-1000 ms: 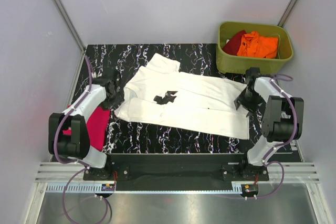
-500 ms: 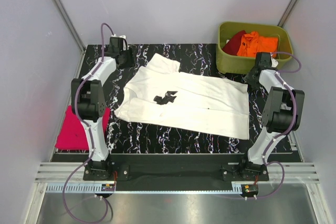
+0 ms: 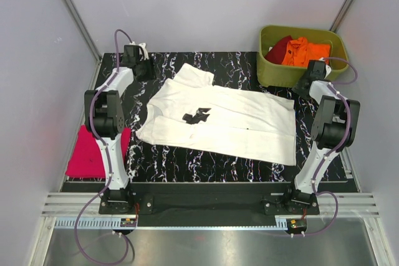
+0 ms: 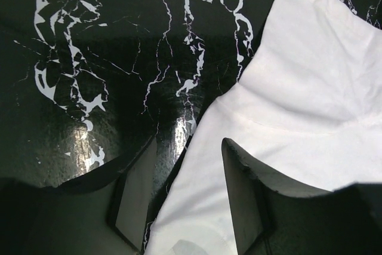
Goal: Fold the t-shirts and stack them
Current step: Fold the tshirt
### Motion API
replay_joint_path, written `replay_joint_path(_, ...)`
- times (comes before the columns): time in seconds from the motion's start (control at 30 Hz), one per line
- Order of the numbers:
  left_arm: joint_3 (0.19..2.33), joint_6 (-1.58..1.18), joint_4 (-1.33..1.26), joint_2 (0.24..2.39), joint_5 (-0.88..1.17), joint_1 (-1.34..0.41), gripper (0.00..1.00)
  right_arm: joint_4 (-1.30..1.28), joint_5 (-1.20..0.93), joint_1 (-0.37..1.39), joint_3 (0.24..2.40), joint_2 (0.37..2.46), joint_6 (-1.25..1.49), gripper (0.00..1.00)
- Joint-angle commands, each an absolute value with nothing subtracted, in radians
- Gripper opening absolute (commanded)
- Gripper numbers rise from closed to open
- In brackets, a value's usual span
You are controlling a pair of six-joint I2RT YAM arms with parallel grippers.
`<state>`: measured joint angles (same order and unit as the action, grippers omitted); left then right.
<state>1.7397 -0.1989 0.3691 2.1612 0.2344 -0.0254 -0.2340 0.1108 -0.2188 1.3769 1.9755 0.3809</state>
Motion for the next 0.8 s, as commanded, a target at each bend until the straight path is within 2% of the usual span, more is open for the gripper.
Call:
replay_joint_path(0.0,1.721,-0.202,0.308,2.122,0.290,-0.017,0.53,-0.296,0.035,-0.225,1.395,2.014,0.432,0.42)
replay_joint_path(0.1,1.710,-0.254,0.288,2.120,0.327,-0.002,0.52,-0.273,0.028,-0.238,1.318,1.958,0.477,0.44)
replay_joint_path(0.2,1.701,-0.279,0.261,2.117,0.350,-0.002,0.52,-0.066,-0.001,-0.273,1.200,1.879,0.570,0.50)
replay_joint_path(0.33,1.697,-0.301,0.239,2.117,0.370,-0.002,0.52,-0.062,-0.130,-0.299,1.215,1.904,0.655,0.58)
replay_joint_path(0.43,1.692,-0.310,0.233,2.117,0.382,0.000,0.52,-0.015,-0.130,-0.299,1.155,1.868,0.686,0.60)
replay_joint_path(0.77,1.644,-0.288,0.225,2.100,0.385,0.026,0.52,-0.153,-0.135,-0.319,1.203,1.957,0.641,0.50)
